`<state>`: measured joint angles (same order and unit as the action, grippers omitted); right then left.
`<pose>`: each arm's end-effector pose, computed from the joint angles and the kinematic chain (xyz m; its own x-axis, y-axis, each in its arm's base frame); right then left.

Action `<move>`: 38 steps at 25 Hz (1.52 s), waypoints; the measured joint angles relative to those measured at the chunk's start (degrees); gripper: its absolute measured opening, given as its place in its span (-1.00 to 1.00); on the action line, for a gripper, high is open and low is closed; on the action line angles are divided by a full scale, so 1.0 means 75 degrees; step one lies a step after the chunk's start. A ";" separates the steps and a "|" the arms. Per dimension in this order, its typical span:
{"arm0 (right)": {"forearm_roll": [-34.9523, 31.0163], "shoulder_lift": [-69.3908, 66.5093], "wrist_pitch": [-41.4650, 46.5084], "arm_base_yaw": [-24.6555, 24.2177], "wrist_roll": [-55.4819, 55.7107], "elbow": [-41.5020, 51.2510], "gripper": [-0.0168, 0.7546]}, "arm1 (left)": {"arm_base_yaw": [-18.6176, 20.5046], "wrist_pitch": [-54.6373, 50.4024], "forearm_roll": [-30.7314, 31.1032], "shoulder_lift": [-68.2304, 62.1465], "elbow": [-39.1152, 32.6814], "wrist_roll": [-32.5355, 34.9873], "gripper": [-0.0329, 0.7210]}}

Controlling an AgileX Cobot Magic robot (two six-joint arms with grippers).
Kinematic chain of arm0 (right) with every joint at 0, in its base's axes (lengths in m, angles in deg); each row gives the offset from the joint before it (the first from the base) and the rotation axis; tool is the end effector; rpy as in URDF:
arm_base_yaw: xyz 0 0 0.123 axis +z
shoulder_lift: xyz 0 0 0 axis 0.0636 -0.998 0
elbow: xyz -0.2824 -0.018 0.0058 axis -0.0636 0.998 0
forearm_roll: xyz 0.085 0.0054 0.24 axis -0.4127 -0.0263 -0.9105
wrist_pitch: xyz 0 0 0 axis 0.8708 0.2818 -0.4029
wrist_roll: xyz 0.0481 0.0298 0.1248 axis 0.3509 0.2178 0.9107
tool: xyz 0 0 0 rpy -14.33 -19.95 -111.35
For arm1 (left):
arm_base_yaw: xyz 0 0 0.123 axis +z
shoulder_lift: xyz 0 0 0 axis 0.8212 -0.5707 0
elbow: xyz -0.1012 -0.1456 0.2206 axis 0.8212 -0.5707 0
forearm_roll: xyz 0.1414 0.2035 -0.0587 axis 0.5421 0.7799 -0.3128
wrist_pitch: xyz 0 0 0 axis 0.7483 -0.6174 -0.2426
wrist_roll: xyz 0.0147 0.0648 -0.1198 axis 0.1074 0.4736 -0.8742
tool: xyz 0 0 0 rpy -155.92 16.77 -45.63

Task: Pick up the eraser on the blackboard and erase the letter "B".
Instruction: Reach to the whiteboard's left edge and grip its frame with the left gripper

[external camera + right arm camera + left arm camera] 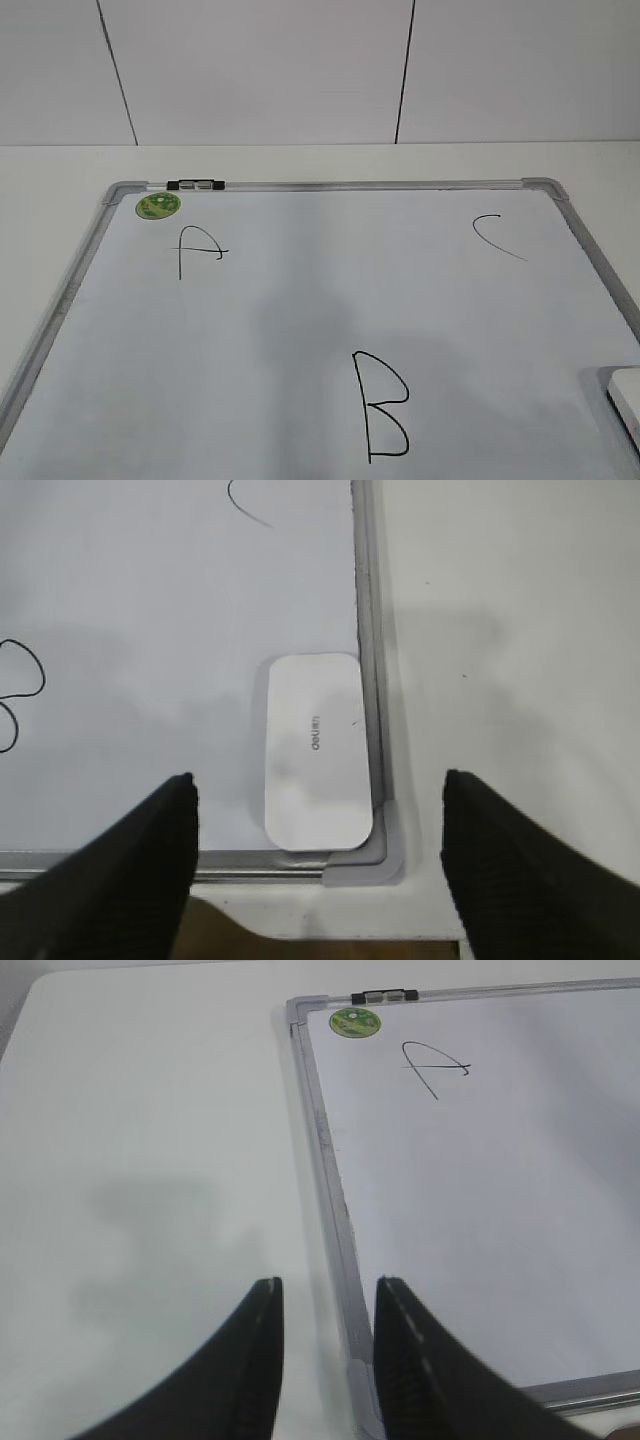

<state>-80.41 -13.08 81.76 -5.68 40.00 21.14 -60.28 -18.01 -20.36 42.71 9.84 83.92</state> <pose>0.0379 0.0064 0.2574 -0.6260 -0.0099 -0.7798 -0.0290 0.9995 0.0106 0.0354 -0.0151 0.2595 -0.4896 0.0073 -0.8719 0.1461 0.9865 -0.0739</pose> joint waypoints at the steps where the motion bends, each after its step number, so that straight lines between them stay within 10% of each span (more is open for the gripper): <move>1: -0.0069 -0.0184 0.0037 0.0000 0.0015 -0.0073 0.56 | 0.0000 0.0000 -0.0030 0.0000 0.0000 0.0000 -0.29; 12: -0.1080 -0.2864 0.0265 0.0000 0.0229 -0.0505 0.56 | 0.0000 0.0087 -0.0070 -0.1129 0.0389 0.0013 -0.28; 38: -0.1398 -0.4119 0.0222 0.0000 0.0253 -0.0505 0.56 | 0.0000 0.0833 0.0087 -1.0700 0.3670 0.0013 -0.28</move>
<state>-90.89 -43.97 83.42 -5.68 41.89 17.35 -60.28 -11.76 -19.71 -37.54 37.36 84.02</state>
